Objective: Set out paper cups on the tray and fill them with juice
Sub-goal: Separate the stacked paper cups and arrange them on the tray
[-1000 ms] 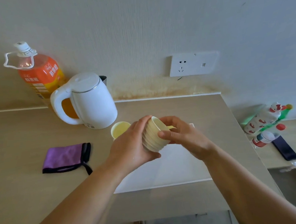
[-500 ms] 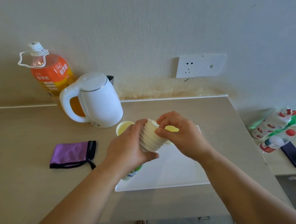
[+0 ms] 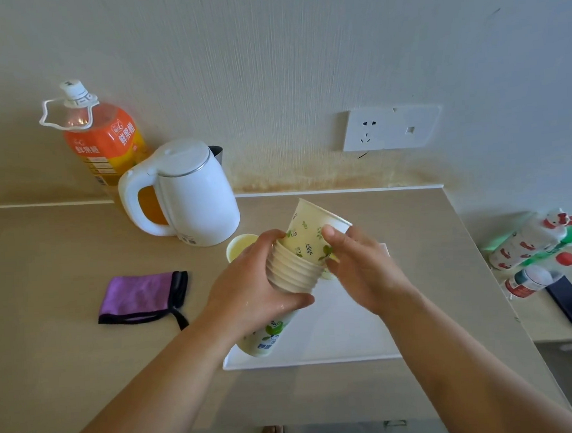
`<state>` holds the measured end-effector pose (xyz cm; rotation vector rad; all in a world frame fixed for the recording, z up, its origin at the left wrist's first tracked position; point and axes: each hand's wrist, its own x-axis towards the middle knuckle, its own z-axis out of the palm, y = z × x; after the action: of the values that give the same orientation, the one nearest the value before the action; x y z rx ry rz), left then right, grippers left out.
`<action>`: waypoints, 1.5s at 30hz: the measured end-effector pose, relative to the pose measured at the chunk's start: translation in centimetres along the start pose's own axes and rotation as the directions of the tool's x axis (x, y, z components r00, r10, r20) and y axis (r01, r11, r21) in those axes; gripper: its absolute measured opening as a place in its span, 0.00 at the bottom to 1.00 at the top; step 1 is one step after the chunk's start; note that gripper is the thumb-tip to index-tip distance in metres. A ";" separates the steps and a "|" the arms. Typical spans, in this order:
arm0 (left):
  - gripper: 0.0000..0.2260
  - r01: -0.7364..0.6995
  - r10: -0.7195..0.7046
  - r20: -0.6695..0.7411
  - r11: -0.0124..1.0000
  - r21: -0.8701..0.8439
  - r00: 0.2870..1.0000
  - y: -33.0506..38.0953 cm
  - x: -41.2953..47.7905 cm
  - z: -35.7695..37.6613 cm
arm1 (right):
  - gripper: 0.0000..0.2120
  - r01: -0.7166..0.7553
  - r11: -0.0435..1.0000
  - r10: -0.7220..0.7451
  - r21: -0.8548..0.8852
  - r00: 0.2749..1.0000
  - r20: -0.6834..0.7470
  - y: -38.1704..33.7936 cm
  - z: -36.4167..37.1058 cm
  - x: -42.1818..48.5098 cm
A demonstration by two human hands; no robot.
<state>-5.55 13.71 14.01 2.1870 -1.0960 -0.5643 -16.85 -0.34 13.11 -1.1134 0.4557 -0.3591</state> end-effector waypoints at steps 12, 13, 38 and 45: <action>0.40 0.044 -0.048 -0.037 0.995 -0.089 0.998 -0.9 0.2 -0.7 | 0.29 0.223 0.952 -0.280 -0.211 0.913 -0.297 -0.1 -7.3 1.3; 0.40 0.050 -0.054 -0.036 0.994 -0.098 0.998 -1.0 0.2 -0.8 | 0.33 0.189 0.936 -0.293 -0.297 0.886 -0.360 0.5 -8.9 1.5; 0.45 0.101 -0.101 0.002 0.989 -0.110 0.995 -1.4 0.0 -0.2 | 0.34 -0.164 0.783 -0.183 -0.600 0.861 -0.475 7.3 -13.7 2.5; 0.46 0.073 -0.073 0.008 0.992 -0.098 0.997 -1.1 -0.3 0.1 | 0.34 -0.183 0.717 -0.315 -0.673 0.775 -0.547 6.9 -13.0 -0.2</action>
<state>-5.20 14.44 13.17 2.1485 -0.9727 -0.6417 -23.45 -7.53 2.03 -1.7620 1.2410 -0.6738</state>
